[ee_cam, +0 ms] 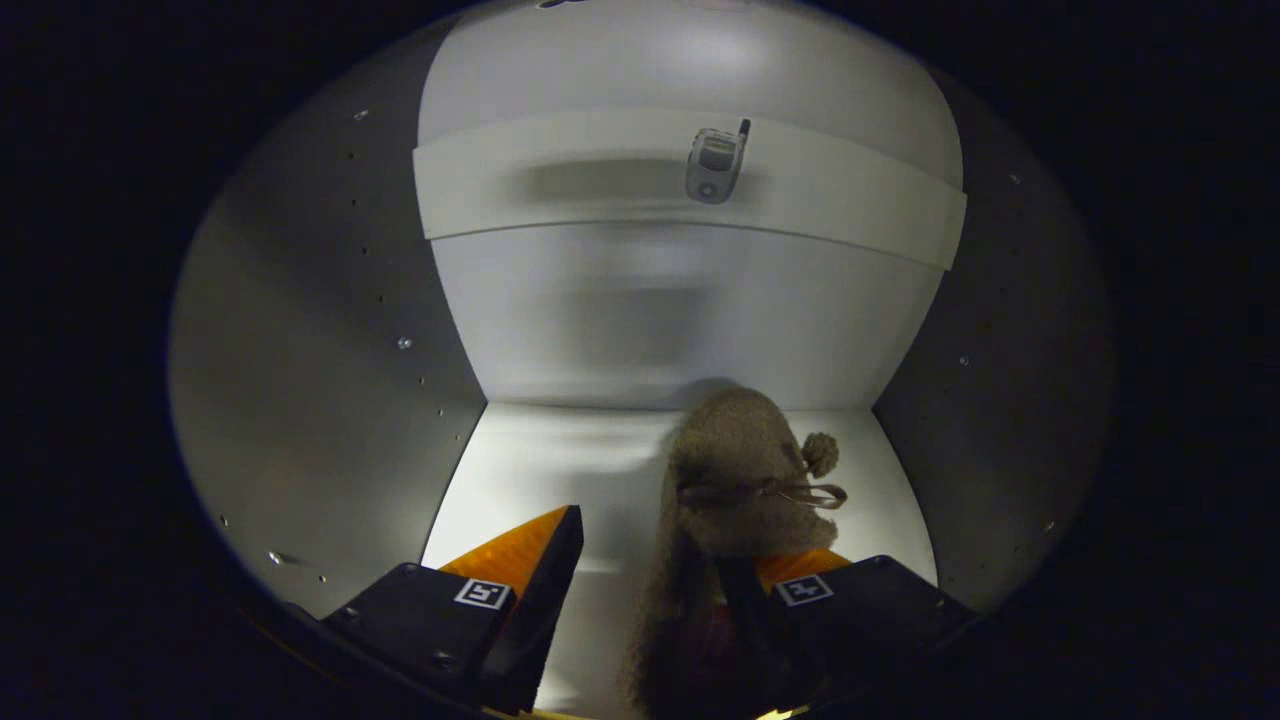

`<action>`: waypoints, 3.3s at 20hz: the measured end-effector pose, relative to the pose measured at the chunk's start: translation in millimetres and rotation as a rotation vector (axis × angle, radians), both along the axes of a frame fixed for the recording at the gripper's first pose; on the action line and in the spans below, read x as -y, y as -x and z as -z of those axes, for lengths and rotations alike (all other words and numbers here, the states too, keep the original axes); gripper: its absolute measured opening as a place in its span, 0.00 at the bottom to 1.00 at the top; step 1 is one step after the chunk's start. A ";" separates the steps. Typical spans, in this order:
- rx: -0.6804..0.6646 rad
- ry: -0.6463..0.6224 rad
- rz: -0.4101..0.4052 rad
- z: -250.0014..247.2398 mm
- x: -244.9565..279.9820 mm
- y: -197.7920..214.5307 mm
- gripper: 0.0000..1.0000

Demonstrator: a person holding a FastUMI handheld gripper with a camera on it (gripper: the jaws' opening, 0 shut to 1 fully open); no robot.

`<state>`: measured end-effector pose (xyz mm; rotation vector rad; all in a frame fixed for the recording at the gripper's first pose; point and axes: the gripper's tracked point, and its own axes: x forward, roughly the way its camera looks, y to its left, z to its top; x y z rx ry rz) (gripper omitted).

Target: Open the shoe cabinet door, grab the shoes and put them into the shoe cabinet, then close the shoe cabinet door.

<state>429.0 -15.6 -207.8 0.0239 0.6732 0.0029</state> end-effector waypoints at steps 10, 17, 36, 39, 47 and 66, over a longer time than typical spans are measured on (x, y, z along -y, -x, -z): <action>0.112 -0.012 0.049 -50.8 10.9 48.2 0.99; 0.286 -0.013 0.083 -127.4 23.1 126.3 0.99; 0.618 -0.009 0.102 -223.4 50.9 375.9 0.98; 0.615 -0.010 0.160 -219.9 70.3 414.0 0.98; 0.602 0.084 0.357 -211.4 141.7 520.1 0.98; 0.584 -0.010 0.245 -203.3 276.0 524.1 0.98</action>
